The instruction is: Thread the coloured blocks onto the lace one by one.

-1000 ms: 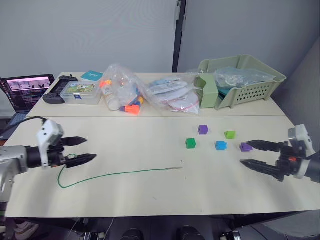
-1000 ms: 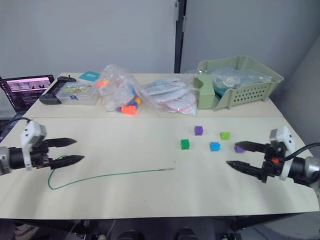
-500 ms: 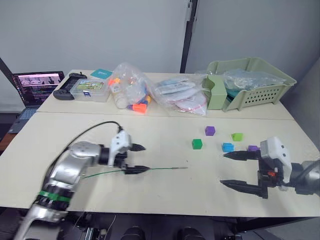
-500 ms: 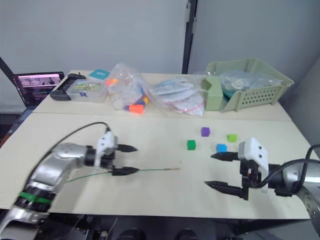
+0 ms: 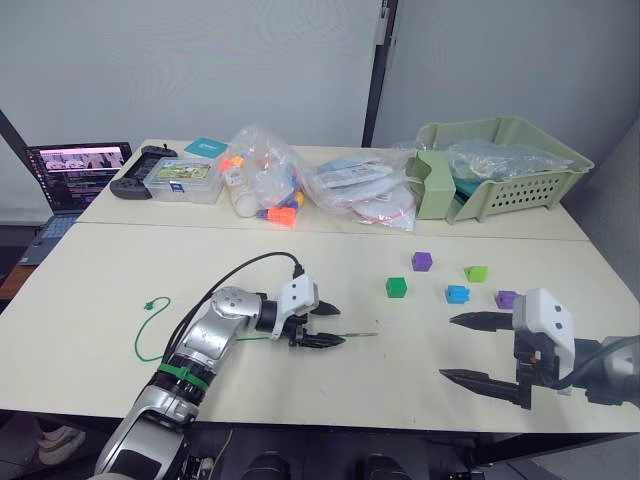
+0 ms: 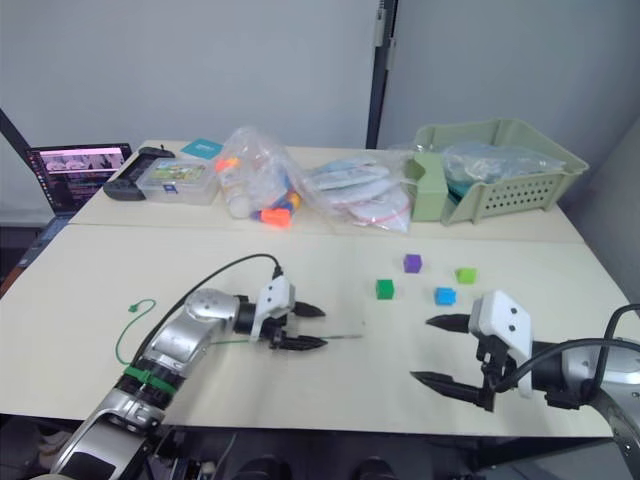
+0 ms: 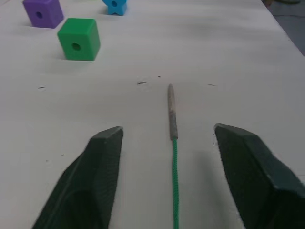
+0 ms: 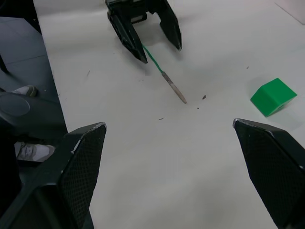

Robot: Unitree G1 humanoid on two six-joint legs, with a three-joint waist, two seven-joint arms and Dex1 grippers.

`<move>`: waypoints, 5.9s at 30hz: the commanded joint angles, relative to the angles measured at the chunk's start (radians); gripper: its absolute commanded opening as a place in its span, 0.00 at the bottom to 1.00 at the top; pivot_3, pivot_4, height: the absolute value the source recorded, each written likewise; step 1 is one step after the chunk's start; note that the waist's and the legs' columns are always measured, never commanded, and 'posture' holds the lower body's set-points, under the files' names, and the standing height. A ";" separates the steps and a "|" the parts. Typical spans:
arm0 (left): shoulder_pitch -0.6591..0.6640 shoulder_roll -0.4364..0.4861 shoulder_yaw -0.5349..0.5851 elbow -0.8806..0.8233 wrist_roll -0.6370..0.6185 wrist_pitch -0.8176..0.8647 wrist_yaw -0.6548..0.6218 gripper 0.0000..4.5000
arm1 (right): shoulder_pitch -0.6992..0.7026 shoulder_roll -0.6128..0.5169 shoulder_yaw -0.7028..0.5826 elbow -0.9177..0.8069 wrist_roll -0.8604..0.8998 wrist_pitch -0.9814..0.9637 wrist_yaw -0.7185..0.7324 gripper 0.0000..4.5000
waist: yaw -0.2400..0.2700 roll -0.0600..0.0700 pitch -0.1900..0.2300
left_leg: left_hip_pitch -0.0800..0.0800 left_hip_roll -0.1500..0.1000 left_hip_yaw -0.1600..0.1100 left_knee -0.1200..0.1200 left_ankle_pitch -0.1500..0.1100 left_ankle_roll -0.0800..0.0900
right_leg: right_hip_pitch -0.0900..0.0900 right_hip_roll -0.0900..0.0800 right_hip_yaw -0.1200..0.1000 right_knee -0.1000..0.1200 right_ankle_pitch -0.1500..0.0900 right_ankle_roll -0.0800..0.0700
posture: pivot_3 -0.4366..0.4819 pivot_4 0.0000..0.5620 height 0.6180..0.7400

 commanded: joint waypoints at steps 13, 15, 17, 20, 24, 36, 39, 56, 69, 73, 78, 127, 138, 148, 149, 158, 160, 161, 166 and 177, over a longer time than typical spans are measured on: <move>-0.075 -0.066 -0.044 0.099 0.119 -0.078 0.050 0.53 | -0.016 -0.001 -0.013 -0.009 -0.007 -0.018 -0.025 1.00 | 0.000 0.000 0.000 | 0.000 0.000 0.000 0.000 0.000 0.000 | 0.000 0.000 0.000 0.000 0.000 0.000 | 0.48 0.27 0.98; -0.072 -0.072 -0.048 0.099 0.127 -0.080 0.057 0.53 | -0.018 -0.001 -0.012 -0.009 -0.007 -0.016 -0.026 1.00 | 0.001 0.000 0.000 | 0.000 0.000 0.000 0.000 0.000 0.000 | 0.000 0.000 0.000 0.000 0.000 0.000 | 0.48 0.27 0.98; -0.067 -0.075 -0.051 0.093 0.134 -0.075 0.060 0.53 | -0.017 -0.002 -0.012 -0.009 -0.008 -0.013 -0.027 1.00 | 0.003 0.000 0.000 | 0.000 0.000 0.000 0.000 0.000 0.000 | 0.000 0.000 0.000 0.000 0.000 0.000 | 0.48 0.27 0.98; -0.062 -0.072 -0.057 0.083 0.144 -0.071 0.061 0.53 | -0.017 -0.003 -0.013 -0.009 -0.009 -0.012 -0.028 1.00 | 0.005 0.000 0.000 | 0.000 -0.001 0.000 0.001 0.000 0.000 | 0.001 0.000 0.000 0.000 0.000 0.001 | 0.48 0.27 0.98; -0.048 -0.059 -0.072 0.058 0.159 -0.059 0.055 0.37 | -0.018 -0.004 -0.013 0.000 -0.016 -0.017 -0.028 1.00 | 0.007 0.000 0.000 | 0.000 -0.001 0.000 0.001 0.000 0.000 | 0.001 0.000 0.000 0.000 0.000 0.001 | 0.48 0.27 0.98; -0.046 -0.067 -0.077 0.014 0.156 0.028 0.061 0.01 | -0.054 -0.002 0.008 0.028 -0.030 -0.031 -0.023 1.00 | 0.007 0.000 0.000 | 0.001 -0.001 0.000 0.001 0.000 0.000 | 0.002 0.000 0.000 0.000 0.000 0.001 | 0.48 0.27 0.98; -0.048 -0.070 -0.050 -0.017 0.117 0.029 0.046 0.01 | -0.061 0.005 0.011 0.031 -0.024 -0.026 -0.028 1.00 | 0.007 0.000 0.000 | 0.001 -0.001 0.000 0.001 0.000 0.000 | 0.002 0.000 0.000 0.000 0.000 0.001 | 0.48 0.27 0.98; -0.165 -0.047 0.037 -0.095 -0.059 0.094 -0.091 0.01 | 0.147 0.337 -0.207 0.015 -0.014 -0.051 -0.331 1.00 | 0.008 0.000 0.000 | 0.000 -0.001 -0.001 0.001 0.000 0.000 | 0.001 -0.001 0.000 0.000 0.000 0.001 | 0.48 0.27 0.98; -0.130 -0.024 0.034 -0.140 -0.069 0.152 -0.129 0.01 | 0.172 0.451 -0.178 0.239 -0.150 -0.235 -0.429 1.00 | -0.018 0.001 -0.001 | 0.001 -0.001 -0.001 0.001 0.000 0.000 | 0.001 0.000 0.001 0.000 0.000 0.001 | 0.48 0.27 0.98; -0.107 -0.021 0.038 -0.183 -0.065 0.173 -0.101 0.01 | 0.070 0.432 -0.138 0.367 -0.199 -0.270 -0.449 1.00 | -0.018 0.002 -0.001 | 0.002 -0.001 0.000 0.000 0.000 0.000 | 0.001 0.000 0.002 0.000 0.000 0.001 | 0.48 0.27 0.98; -0.061 -0.006 0.046 -0.263 -0.060 0.213 -0.043 0.01 | -0.158 0.373 -0.073 0.631 -0.251 -0.312 -0.442 1.00 | -0.019 0.003 -0.001 | 0.002 -0.001 0.000 0.000 0.000 0.001 | 0.001 -0.001 0.003 0.000 0.000 0.001 | 0.48 0.27 0.98; -0.053 0.031 -0.023 -0.242 -0.052 0.183 -0.031 0.00 | -0.077 0.489 0.029 0.164 -0.104 0.016 -0.656 0.26 | -0.026 0.004 -0.002 | 0.002 0.000 -0.001 -0.001 0.000 0.001 | 0.001 0.000 0.003 0.001 0.000 0.001 | 0.48 0.27 0.98; -0.044 0.036 -0.030 -0.210 -0.029 0.138 -0.044 0.00 | -0.022 0.749 0.298 0.090 -0.284 0.018 -0.914 0.26 | -0.015 0.004 -0.002 | -0.002 -0.001 -0.001 0.000 0.000 0.001 | -0.001 0.000 0.002 0.000 0.000 0.001 | 0.48 0.27 0.98; -0.024 0.041 -0.025 -0.225 -0.034 0.138 -0.033 0.00 | -0.006 0.763 0.292 0.022 -0.264 0.095 -0.922 0.57 | -0.015 0.004 -0.002 | -0.001 -0.001 -0.001 0.000 0.000 0.001 | -0.001 0.000 0.002 0.000 0.000 0.001 | 0.48 0.27 0.98; -0.019 0.040 -0.024 -0.232 -0.035 0.142 -0.028 0.00 | -0.031 0.735 0.258 0.008 -0.219 0.126 -0.890 0.65 | -0.016 0.004 -0.002 | -0.001 -0.001 -0.001 0.000 0.000 0.001 | -0.001 0.000 0.002 0.000 0.000 0.001 | 0.48 0.27 0.98; 0.021 0.040 -0.018 -0.270 -0.037 0.152 0.010 0.00 | -0.134 0.236 0.082 0.058 -0.038 0.198 -0.433 1.00 | -0.014 0.003 -0.001 | -0.001 -0.001 -0.002 0.000 0.000 0.002 | 0.000 0.000 0.001 -0.001 0.000 0.001 | 0.48 0.27 0.98; 0.027 0.038 -0.016 -0.280 -0.038 0.158 0.024 0.00 | -0.187 0.115 0.104 0.110 -0.019 0.156 -0.260 1.00 | -0.016 0.003 -0.001 | -0.001 -0.001 -0.002 0.000 0.000 0.002 | 0.000 0.000 0.001 -0.001 0.000 0.001 | 0.48 0.27 0.98; 0.031 0.036 -0.016 -0.286 -0.038 0.162 0.031 0.00 | -0.216 0.070 0.127 0.138 -0.028 0.117 -0.187 1.00 | -0.019 0.003 -0.001 | -0.001 -0.001 -0.001 0.000 0.000 0.002 | 0.000 0.000 0.001 -0.001 0.000 0.001 | 0.48 0.27 0.98; 0.044 0.034 -0.017 -0.307 -0.034 0.171 0.055 0.00 | -0.368 -0.059 0.312 0.295 -0.167 -0.083 0.053 1.00 | -0.021 0.003 -0.001 | 0.000 -0.001 -0.001 -0.001 0.000 0.002 | 0.000 0.001 0.001 -0.001 0.000 0.001 | 0.48 0.27 0.98; 0.050 0.040 -0.025 -0.342 -0.018 0.189 0.090 0.00 | -0.777 0.018 0.724 0.788 -0.618 -0.616 0.318 1.00 | -0.015 0.003 -0.001 | -0.001 -0.001 0.000 0.000 0.000 0.002 | -0.001 -0.001 0.002 -0.001 0.001 0.001 | 0.48 0.27 0.98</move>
